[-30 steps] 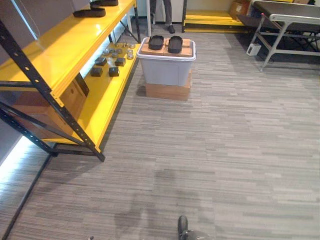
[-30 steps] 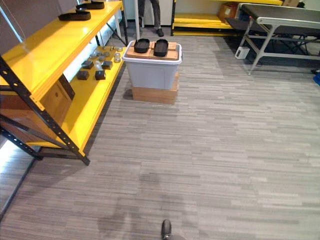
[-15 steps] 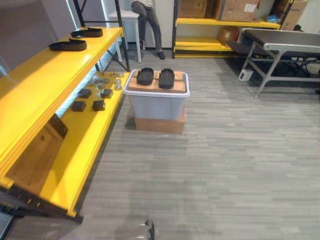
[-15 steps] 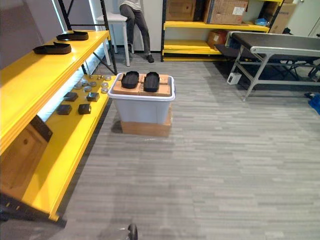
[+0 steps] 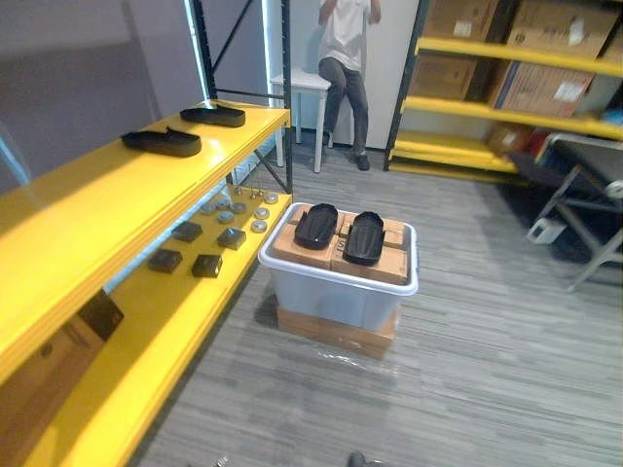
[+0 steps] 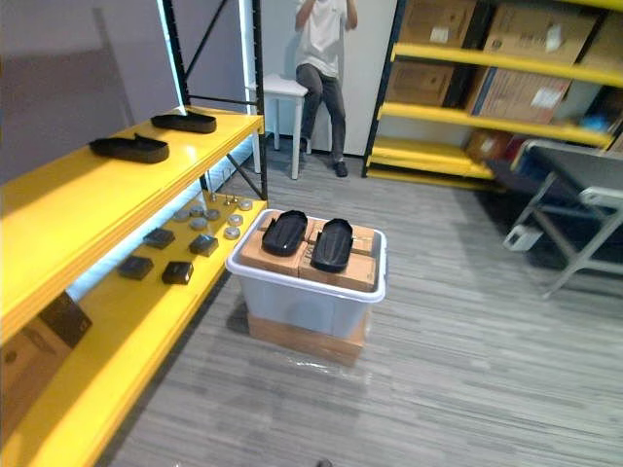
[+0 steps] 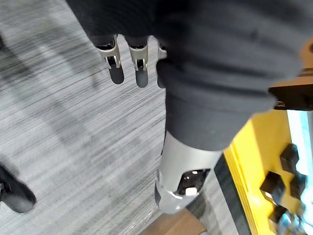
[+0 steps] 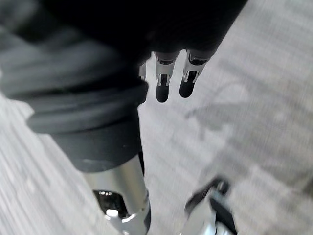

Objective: Walk over and take plastic housings, then place them on the shelf

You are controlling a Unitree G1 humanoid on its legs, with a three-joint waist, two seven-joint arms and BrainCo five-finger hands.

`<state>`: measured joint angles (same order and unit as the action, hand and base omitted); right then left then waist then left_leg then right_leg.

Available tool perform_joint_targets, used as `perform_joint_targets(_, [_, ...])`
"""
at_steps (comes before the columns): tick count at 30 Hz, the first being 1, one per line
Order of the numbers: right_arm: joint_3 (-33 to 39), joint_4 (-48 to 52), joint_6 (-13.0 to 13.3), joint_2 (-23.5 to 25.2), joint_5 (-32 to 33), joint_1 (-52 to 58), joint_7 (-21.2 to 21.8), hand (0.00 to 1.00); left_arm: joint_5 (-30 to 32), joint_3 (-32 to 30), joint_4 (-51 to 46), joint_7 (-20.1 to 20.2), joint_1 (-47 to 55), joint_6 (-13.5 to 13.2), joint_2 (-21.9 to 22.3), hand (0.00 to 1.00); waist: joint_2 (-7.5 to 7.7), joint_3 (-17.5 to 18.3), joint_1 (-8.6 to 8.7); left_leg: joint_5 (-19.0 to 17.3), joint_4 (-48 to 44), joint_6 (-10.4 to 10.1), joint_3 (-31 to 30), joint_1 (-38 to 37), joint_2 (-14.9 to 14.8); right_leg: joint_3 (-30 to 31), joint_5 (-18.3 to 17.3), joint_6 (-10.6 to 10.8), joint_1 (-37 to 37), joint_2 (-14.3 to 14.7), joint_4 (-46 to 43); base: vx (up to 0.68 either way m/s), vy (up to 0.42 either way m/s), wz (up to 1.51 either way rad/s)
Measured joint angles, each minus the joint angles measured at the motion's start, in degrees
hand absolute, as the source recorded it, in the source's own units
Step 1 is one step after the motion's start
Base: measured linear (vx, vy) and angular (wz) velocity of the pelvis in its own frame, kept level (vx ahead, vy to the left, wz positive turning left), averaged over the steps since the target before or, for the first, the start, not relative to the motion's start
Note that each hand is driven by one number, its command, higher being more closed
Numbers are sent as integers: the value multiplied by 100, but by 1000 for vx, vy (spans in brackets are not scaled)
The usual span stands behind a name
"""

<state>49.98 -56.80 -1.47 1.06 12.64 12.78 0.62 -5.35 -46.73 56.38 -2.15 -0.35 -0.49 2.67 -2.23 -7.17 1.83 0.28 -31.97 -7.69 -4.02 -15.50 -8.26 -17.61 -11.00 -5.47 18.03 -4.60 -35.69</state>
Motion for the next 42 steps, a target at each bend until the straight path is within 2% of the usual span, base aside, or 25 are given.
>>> perform_joint_targets(1, [9, 17, -10, -40, 0, -85, -3, 0, -5, -272, 10, 15, 76, -23, 53, 0, -104, -9, 20, 221, -1929, -453, -281, 871, -22, 103, -369, 98, -599, 258, 512, 643, -197, -41])
perform_joint_targets(2, [130, -2, -33, -106, 9, -267, -40, 0, -22, -369, 30, 24, 172, -20, 92, 0, -257, -101, -90, 15, -3647, -622, -318, 1684, -91, 211, -420, 11, -1077, 581, 832, 630, -144, -58])
perform_joint_targets(3, [154, -20, -43, -120, 11, -340, -47, 0, -23, -352, 53, 23, 272, 2, 61, 0, -251, -118, -152, -55, -4181, -583, -231, 2018, -116, 306, -435, -14, -1320, 697, 994, 475, -59, -86])
perform_joint_targets(4, [148, -20, -65, -67, 9, -401, -48, 0, -23, -339, 57, 23, 448, 30, 1, 0, -164, -146, -258, -202, -4491, -477, -18, 2446, -188, 456, -452, -40, -1694, 772, 1302, 601, -46, -82])
perform_joint_targets(6, [-14, 26, -111, -48, 5, -419, -60, 0, -30, -222, 59, 41, 835, 71, -59, 0, 27, -149, -384, -691, -3788, 202, 693, 3233, -485, 818, -454, -5, -2524, 751, 2060, 661, -36, -81])
perform_joint_targets(8, [-186, 172, -120, -136, -48, -463, -68, 0, -27, -131, 86, 76, 1085, 138, -52, 0, 74, -142, -491, -1013, -1907, 277, 1352, 3431, -606, 1096, -522, 173, -2918, 620, 2422, 608, 67, -82])
perform_joint_targets(9, [-182, 211, -117, -264, -213, -523, -97, 0, -7, -44, 101, 107, 1229, 150, -39, 0, 21, -80, -593, -716, 134, 603, 1742, 3250, -448, 1276, -698, 446, -3067, 533, 2412, 610, 153, -80])
perform_joint_targets(10, [-191, 189, -132, -264, -305, -571, -155, 0, 5, 58, 141, 103, 1266, 155, -121, 0, 119, -89, -636, -583, 126, 647, 1753, 3164, -334, 1364, -791, 547, -3122, 421, 2328, 768, 217, -61])
perform_joint_targets(11, [-586, 312, -128, -234, -400, -594, -210, 0, -15, 303, 260, 106, 1243, 154, -286, 0, 245, -25, -551, -723, 290, 677, 1847, 2973, -133, 1353, -806, 639, -2987, 194, 1851, 635, 201, -11])
perform_joint_targets(12, [-1194, 678, -94, -221, -417, -585, -263, 0, -22, 631, 282, 109, 1100, 129, -372, 0, 286, -76, -468, -883, 371, 687, 1839, 2832, -46, 1345, -725, 835, -2403, 59, 538, 624, 200, 6])
perform_joint_targets(13, [-1553, 886, -81, -224, -432, -611, -286, 0, -28, 835, 282, 106, 1014, 117, -429, 0, 323, -124, -447, -938, 438, 704, 1845, 2738, -22, 1374, -532, 1171, -1988, -43, -386, 526, 166, 22])
perform_joint_targets(14, [-2221, 1293, -7, -217, -533, -636, -307, 0, -40, 1258, 283, 82, 834, 116, -609, 0, 367, -215, -319, -986, 560, 725, 1795, 2572, 52, 1487, -293, 1537, -1233, -220, -1790, 380, 89, 31])
perform_joint_targets(15, [-2492, 1497, 26, -217, -582, -630, -335, 0, -63, 1438, 269, 65, 756, 105, -671, 0, 376, -224, -271, -990, 654, 723, 1764, 2462, 75, 1511, -323, 1502, -982, -242, -2059, 457, 33, 42])
perform_joint_targets(16, [-2894, 1893, 74, -219, -706, -606, -410, 0, -146, 1661, 179, 8, 658, 49, -690, 0, 365, -226, -267, -975, 910, 700, 1731, 2173, 71, 1445, -416, 1331, -662, -333, -1934, 456, -51, 39])
perform_joint_targets(18, [-3341, 2598, 218, -214, -978, -546, -490, 0, -279, 1733, 32, -31, 494, -65, -712, 0, 345, -226, -268, -938, 1228, 638, 1562, 1914, 10, 1411, -432, 1249, -431, -380, -730, 542, -147, 52])
perform_joint_targets(19, [-3527, 3040, 286, -208, -1300, -452, -551, 0, -281, 1812, -8, -73, 439, -110, -731, 0, 386, -201, -253, -931, 1332, 545, 1427, 1892, 42, 1764, -278, 1189, -408, -299, 426, 510, -246, 81])
perform_joint_targets(20, [-3684, 3426, 361, -188, -1537, -321, -617, 0, -259, 1849, -24, -110, 456, -124, -790, 0, 562, -178, -260, -1019, 1396, 364, 1274, 1868, 197, 2090, 640, 1200, -394, -374, 1438, 399, -250, 85])
perform_joint_targets(21, [-3731, 3498, 415, -233, -1614, -332, -633, 0, -238, 1849, 18, -136, 405, -137, -771, 0, 579, -238, -250, -1081, 1396, 272, 1144, 1822, 188, 2046, 569, 1163, -380, -364, 1310, 413, -297, 64])
perform_joint_targets(22, [-3975, 3721, 426, -362, -1922, -345, -728, 0, -233, 1995, 100, -248, 492, -105, -608, 0, 378, -247, -282, -1030, 1508, 196, 1008, 1985, -61, 1868, 547, 1124, -334, -186, 1401, 296, -234, 31])
perform_joint_targets(24, [-4118, 4035, 440, -413, -2095, -411, -784, 0, -233, 2130, 106, -281, 531, -100, -570, 0, 263, -284, -284, -1026, 1591, 192, 997, 2141, -174, 1840, 560, 1043, -192, -56, 1522, 211, -162, 4])
perform_joint_targets(26, [-4345, 4518, 506, -455, -2298, -573, -911, 0, -235, 2184, 106, -356, 425, -109, -534, 0, 240, -544, -274, -958, 1716, 85, 857, 2344, -294, 1726, 636, 935, -44, 70, 1707, 145, -99, 3])
perform_joint_targets(30, [-4553, 4730, 566, -457, -2525, -849, -1203, 0, -240, 2376, 100, -436, 267, -220, -521, 0, 232, -781, -306, -951, 1660, 75, 722, 2479, -270, 1569, 718, 941, -155, 42, 1989, 67, 15, 17])
perform_joint_targets(34, [-4785, 4732, 607, -331, -2659, -1488, -1562, 0, -238, 2584, 86, -522, 24, -321, -516, 0, 165, -1078, -439, -949, 1485, 77, 539, 2819, -142, 1468, 902, 994, -167, -87, 2331, -25, 99, 22])
perform_joint_targets(37, [-4805, 4745, 596, -156, -2716, -2056, -1938, 0, -243, 2674, 35, -647, -253, -327, -454, 0, 87, -1340, -619, -948, 1333, 77, 375, 3238, -74, 1307, 986, 1019, 76, -171, 2340, -99, 68, 29])
perform_joint_targets(42, [-4737, 4755, 348, -9, -2769, -2800, -2593, 0, -354, 2819, -176, -784, -467, -346, -392, 0, 6, -1667, -755, -947, 1030, 76, 218, 3784, -51, 1184, 1026, 1011, 465, -230, 2179, -114, 37, 14])
